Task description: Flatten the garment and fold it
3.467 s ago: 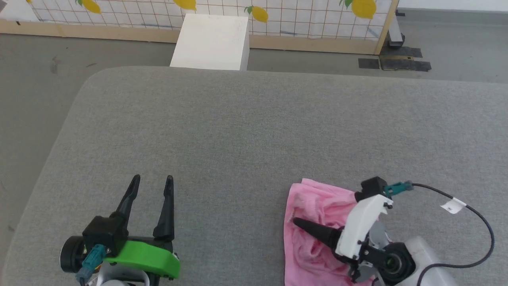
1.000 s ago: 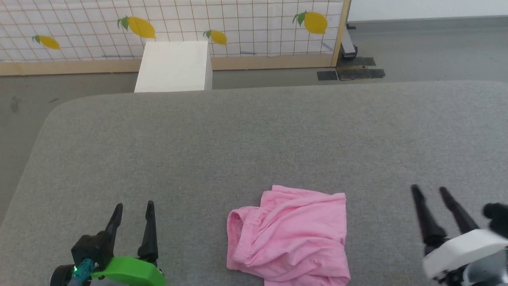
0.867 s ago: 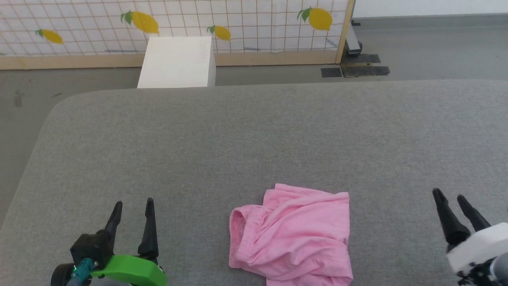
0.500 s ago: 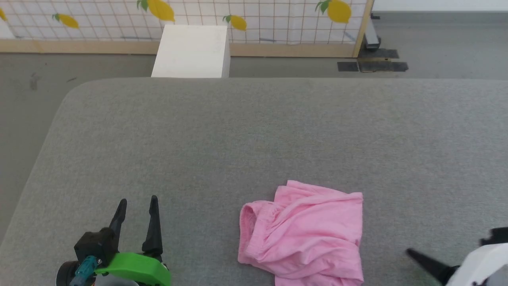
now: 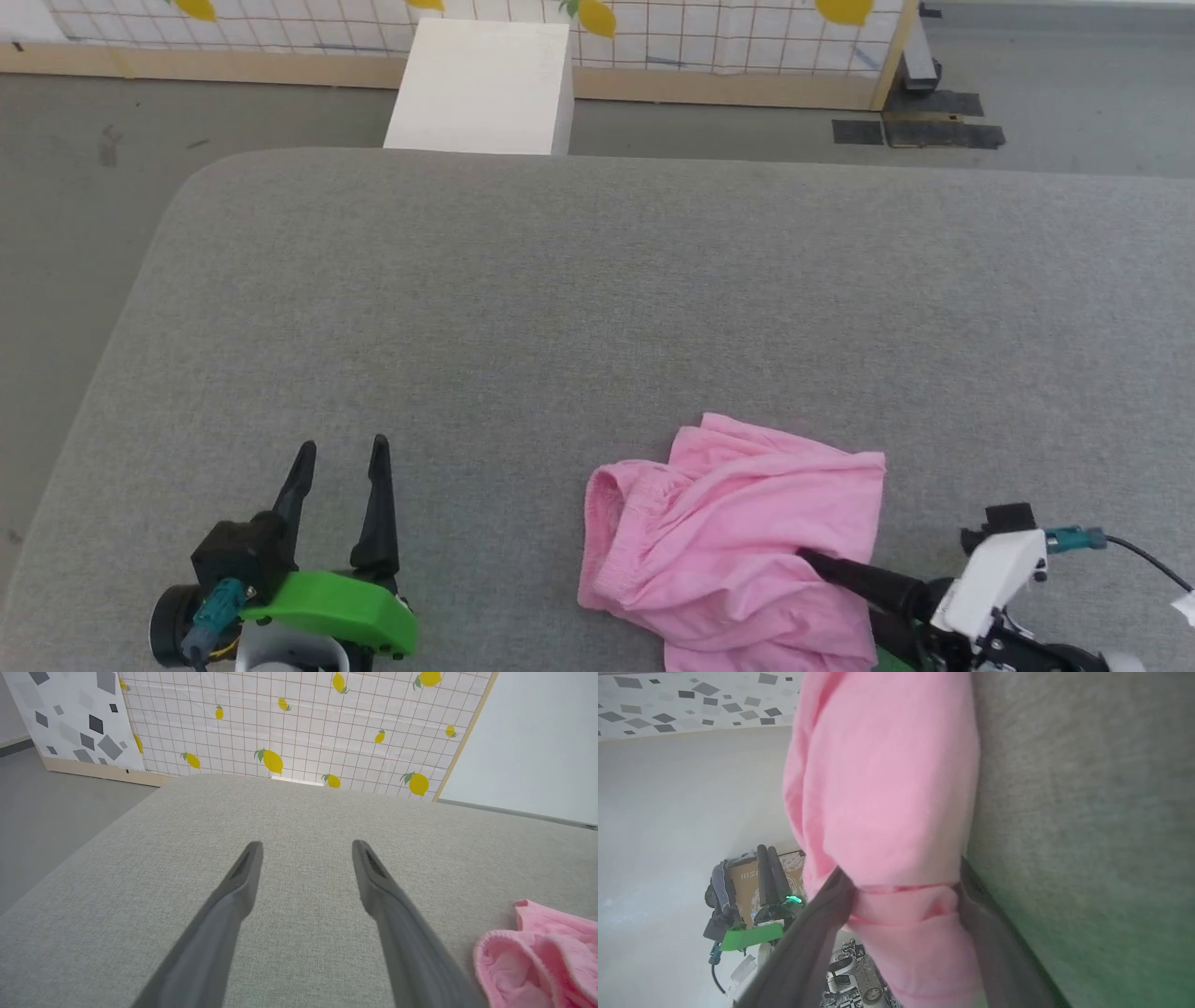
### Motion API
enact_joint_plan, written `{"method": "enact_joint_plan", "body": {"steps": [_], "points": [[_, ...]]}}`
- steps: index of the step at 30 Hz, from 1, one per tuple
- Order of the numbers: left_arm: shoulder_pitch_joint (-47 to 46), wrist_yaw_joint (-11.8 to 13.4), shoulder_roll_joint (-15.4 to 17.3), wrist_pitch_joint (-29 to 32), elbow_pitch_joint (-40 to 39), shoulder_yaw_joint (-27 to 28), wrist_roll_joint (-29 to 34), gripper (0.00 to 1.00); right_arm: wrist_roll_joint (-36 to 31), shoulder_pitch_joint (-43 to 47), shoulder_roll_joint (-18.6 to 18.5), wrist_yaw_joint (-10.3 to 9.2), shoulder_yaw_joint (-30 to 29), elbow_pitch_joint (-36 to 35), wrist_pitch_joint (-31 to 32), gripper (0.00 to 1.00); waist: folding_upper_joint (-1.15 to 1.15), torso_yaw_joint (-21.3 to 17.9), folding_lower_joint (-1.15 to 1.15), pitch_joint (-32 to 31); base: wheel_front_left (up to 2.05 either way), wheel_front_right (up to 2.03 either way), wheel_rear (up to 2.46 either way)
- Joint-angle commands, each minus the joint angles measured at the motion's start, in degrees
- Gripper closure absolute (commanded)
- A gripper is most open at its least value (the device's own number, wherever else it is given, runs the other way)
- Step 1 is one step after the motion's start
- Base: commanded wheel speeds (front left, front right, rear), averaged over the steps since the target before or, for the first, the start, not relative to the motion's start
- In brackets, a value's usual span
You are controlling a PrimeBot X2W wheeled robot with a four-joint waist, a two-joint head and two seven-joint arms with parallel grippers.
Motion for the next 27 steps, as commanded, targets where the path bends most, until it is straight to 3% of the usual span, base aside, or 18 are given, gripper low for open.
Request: {"method": "enact_joint_plan", "body": {"steps": [1,2,3,10,16,22,27], "points": [[-1.01,-0.42,-0.38,-0.27,0.18,0.27,0.44,0.00,-0.15,-1.52,0.17,-0.06,0.99,1.33,-1.01,0.64,0.39,0.32,0.00,0.05,0.00,0.00,0.00],[-1.06,-0.50,-0.49,-0.27,0.23,0.37,0.55,0.00,-0.44,-1.98,0.17,-0.06,1.52,1.98,-1.47,0.86,0.39,0.41,0.00,0.02,0.00,0.00,0.00],[-1.10,-0.59,-0.61,-0.27,0.33,0.47,0.69,0.00,-1.17,-2.49,0.17,-0.06,2.05,2.50,-2.25,1.00,0.39,0.51,0.00,-0.04,0.00,0.00,0.00],[-0.41,-0.94,-1.32,-0.27,0.71,1.33,1.38,0.00,-7.30,-4.13,-2.34,-0.06,5.31,2.26,-6.59,1.00,0.39,-0.09,0.00,-1.45,0.00,0.00,0.00],[0.11,-1.13,-1.47,-0.27,-0.16,1.96,2.26,0.00,-19.04,-6.06,-8.45,-0.06,12.41,-2.32,-11.23,1.00,0.39,-2.87,0.00,-2.29,0.00,0.00,0.00],[0.08,-1.37,-1.83,-0.27,-1.34,2.09,3.04,0.00,-31.80,-9.19,-14.41,-0.06,21.11,-6.84,-12.41,1.00,0.39,-7.64,0.00,-2.25,0.00,0.00,0.00],[-0.61,-1.43,-1.94,-0.27,-3.13,2.30,3.82,0.00,-39.31,-13.54,-18.67,-0.06,26.99,-8.96,-11.28,1.00,0.39,-14.26,0.00,-0.06,0.00,0.00,0.00]]}}
